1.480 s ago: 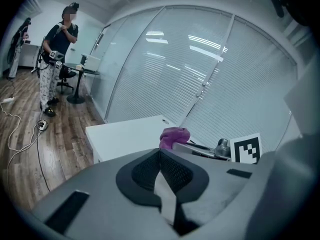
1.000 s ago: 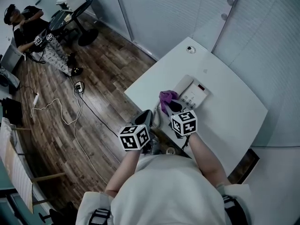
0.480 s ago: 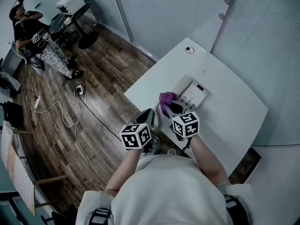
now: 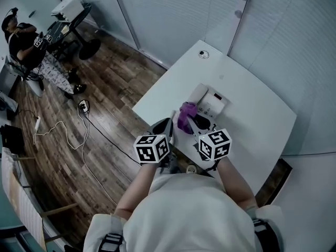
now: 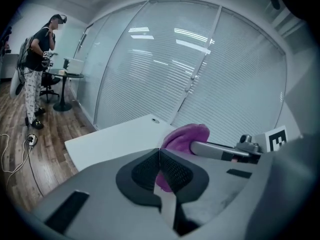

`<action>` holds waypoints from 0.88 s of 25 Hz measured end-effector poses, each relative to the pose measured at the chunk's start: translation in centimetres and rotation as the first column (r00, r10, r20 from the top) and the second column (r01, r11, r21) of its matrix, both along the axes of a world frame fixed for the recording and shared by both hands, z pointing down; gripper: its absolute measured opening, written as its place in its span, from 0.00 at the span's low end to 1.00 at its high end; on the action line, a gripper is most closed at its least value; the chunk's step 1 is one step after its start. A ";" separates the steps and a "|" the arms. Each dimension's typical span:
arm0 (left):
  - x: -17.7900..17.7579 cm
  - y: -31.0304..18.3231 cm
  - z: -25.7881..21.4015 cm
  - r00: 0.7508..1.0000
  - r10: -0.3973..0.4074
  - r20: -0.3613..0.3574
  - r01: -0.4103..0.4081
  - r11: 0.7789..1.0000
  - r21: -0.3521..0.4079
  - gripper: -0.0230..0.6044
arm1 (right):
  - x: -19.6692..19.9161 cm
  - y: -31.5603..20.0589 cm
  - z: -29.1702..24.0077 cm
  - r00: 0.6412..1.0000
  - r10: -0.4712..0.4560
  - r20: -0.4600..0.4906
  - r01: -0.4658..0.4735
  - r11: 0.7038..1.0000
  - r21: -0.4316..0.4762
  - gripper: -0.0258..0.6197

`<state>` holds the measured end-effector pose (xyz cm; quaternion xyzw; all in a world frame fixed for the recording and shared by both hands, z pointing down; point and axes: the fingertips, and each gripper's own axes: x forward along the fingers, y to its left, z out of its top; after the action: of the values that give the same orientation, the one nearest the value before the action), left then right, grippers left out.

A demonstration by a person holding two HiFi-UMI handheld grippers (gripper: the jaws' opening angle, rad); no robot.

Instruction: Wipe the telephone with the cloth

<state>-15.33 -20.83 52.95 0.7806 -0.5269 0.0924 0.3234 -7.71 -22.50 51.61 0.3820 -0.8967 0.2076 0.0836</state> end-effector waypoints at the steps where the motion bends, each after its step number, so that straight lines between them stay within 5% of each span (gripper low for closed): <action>1: 0.3 -0.4 0.0 1.000 0.011 0.002 -0.011 1.000 0.000 0.07 | 0.5 -0.1 -0.4 1.000 0.018 0.007 -0.018 1.000 0.006 0.14; 18: 6.1 -6.3 2.4 0.971 0.233 0.060 -0.233 0.972 -0.006 0.08 | 9.3 -1.2 -2.5 0.939 0.344 0.029 -0.345 0.936 0.066 0.14; 20: 6.8 -6.9 2.9 0.961 0.269 0.068 -0.268 0.963 -0.016 0.25 | 9.8 -1.1 -2.8 0.930 0.367 0.027 -0.368 0.927 0.074 0.14; 22: 7.4 -7.3 3.5 0.951 0.299 0.079 -0.298 0.954 -0.034 0.32 | 10.3 -1.0 -2.9 0.921 0.389 0.028 -0.390 0.917 0.078 0.14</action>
<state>-7.97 -28.13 56.42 0.8431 -0.4149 0.1785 0.2918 2.57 -23.52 48.72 0.5548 -0.8108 0.1855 0.0197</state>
